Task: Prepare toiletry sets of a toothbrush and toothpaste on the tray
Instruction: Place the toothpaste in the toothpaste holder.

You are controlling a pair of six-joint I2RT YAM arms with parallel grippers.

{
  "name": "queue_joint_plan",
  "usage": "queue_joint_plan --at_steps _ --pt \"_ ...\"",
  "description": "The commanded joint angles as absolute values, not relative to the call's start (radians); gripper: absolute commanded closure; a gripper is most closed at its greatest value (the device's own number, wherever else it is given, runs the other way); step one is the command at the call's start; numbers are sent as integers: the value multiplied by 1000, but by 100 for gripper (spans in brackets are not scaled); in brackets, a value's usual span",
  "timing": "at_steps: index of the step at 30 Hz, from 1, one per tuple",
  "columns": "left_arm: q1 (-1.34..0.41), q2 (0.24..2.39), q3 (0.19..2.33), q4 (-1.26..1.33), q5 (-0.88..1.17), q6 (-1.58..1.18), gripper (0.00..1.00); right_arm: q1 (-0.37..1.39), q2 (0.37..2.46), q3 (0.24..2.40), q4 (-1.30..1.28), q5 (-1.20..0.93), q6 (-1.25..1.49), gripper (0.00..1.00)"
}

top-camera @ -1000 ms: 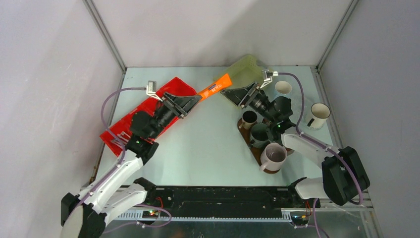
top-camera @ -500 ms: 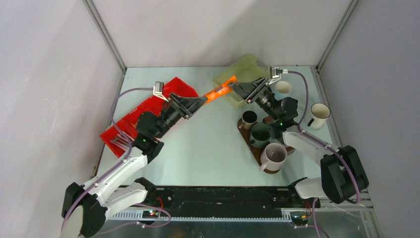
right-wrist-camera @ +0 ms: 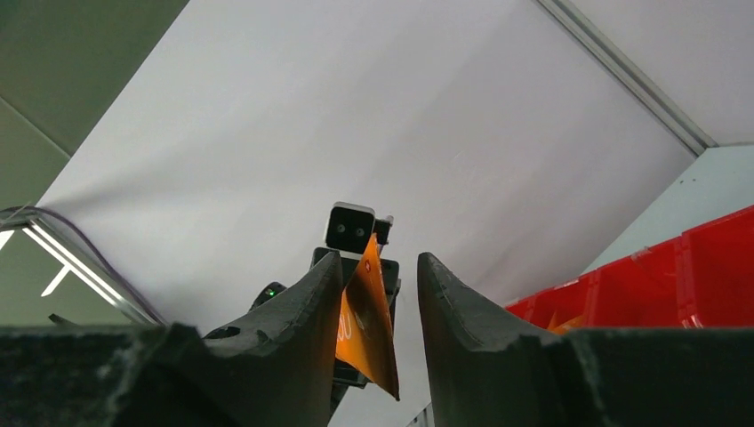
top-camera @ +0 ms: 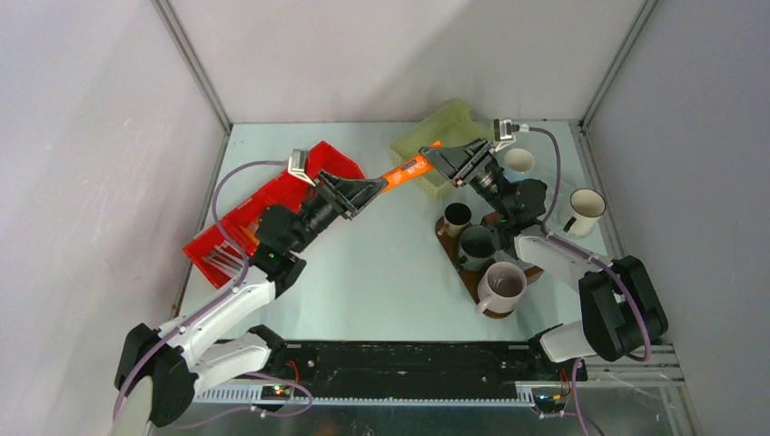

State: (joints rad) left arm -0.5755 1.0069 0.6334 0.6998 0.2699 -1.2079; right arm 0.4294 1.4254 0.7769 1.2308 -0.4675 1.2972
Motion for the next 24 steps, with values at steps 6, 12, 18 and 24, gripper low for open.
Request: queue_joint_plan --at_steps 6,12,18,24 --pt "-598 1016 624 815 270 -1245 100 414 1421 819 1312 -495 1309 71" --pt "-598 1020 611 816 265 -1244 97 395 1412 818 1317 -512 1296 94" --pt "-597 999 578 803 229 -1220 63 371 1368 819 1260 -545 1207 100" --pt "-572 920 574 655 168 -1104 27 309 1283 819 1111 -585 1061 100"
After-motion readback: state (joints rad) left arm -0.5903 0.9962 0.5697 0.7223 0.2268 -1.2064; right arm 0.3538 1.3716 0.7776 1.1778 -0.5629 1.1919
